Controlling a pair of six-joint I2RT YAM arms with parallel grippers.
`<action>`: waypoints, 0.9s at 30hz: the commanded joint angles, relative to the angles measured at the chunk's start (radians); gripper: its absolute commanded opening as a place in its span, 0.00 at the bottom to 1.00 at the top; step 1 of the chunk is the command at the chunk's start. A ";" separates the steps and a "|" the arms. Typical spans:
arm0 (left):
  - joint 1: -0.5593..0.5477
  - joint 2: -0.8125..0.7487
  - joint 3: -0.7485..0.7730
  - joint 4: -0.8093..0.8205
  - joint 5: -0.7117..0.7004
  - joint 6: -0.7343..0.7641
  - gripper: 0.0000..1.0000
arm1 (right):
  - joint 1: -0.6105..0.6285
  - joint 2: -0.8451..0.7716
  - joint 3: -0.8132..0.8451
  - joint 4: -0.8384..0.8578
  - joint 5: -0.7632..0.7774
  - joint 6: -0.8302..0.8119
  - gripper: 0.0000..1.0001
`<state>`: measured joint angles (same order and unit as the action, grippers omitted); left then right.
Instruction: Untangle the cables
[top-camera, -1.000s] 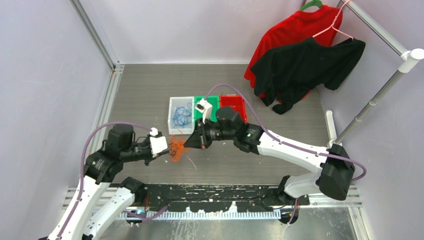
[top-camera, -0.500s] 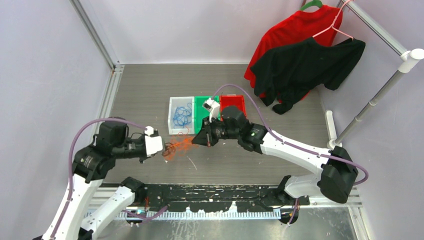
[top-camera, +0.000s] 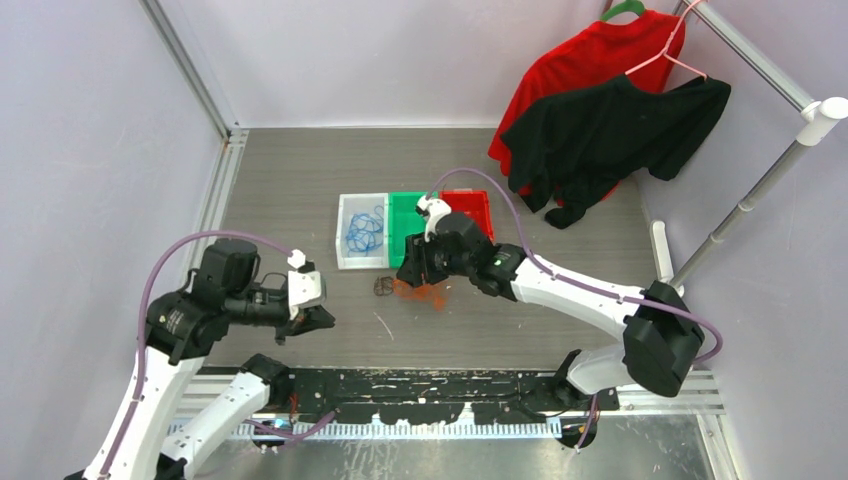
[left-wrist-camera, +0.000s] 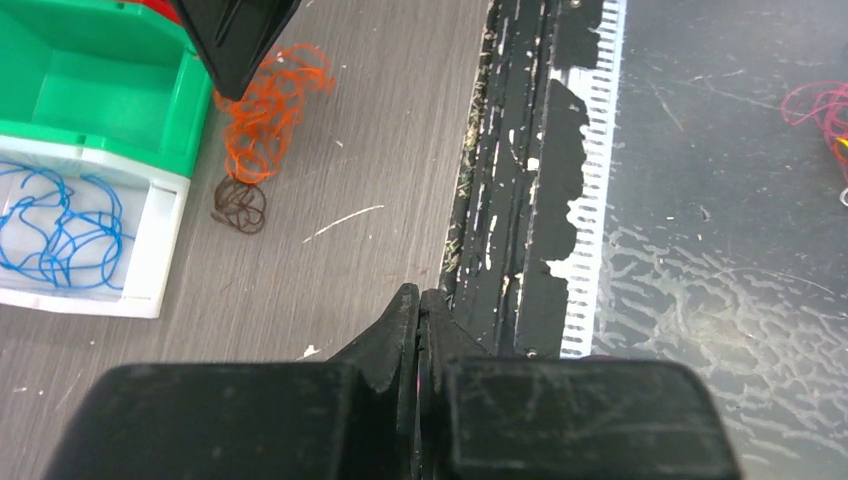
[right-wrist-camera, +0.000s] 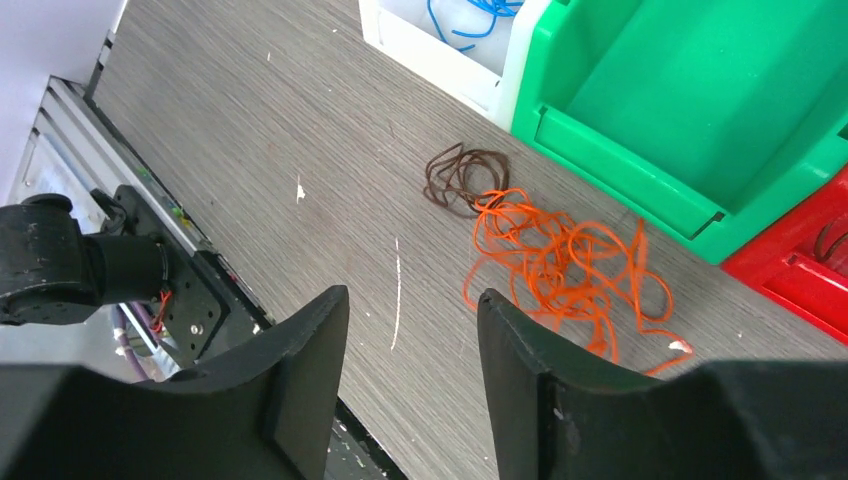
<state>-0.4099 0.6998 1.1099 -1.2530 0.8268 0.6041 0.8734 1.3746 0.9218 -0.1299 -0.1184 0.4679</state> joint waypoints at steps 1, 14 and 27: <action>0.005 -0.044 -0.072 0.113 -0.062 -0.039 0.00 | 0.013 -0.060 0.015 0.010 0.059 -0.025 0.56; 0.005 -0.036 -0.104 0.222 -0.166 -0.113 0.00 | 0.158 0.190 0.208 -0.074 0.164 -0.180 0.69; 0.005 -0.101 -0.067 0.173 -0.167 -0.101 0.00 | 0.179 0.575 0.457 -0.156 0.337 -0.293 0.51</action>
<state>-0.4099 0.6102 1.0096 -1.0931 0.6403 0.5095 1.0370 1.9388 1.3098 -0.2821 0.1314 0.2218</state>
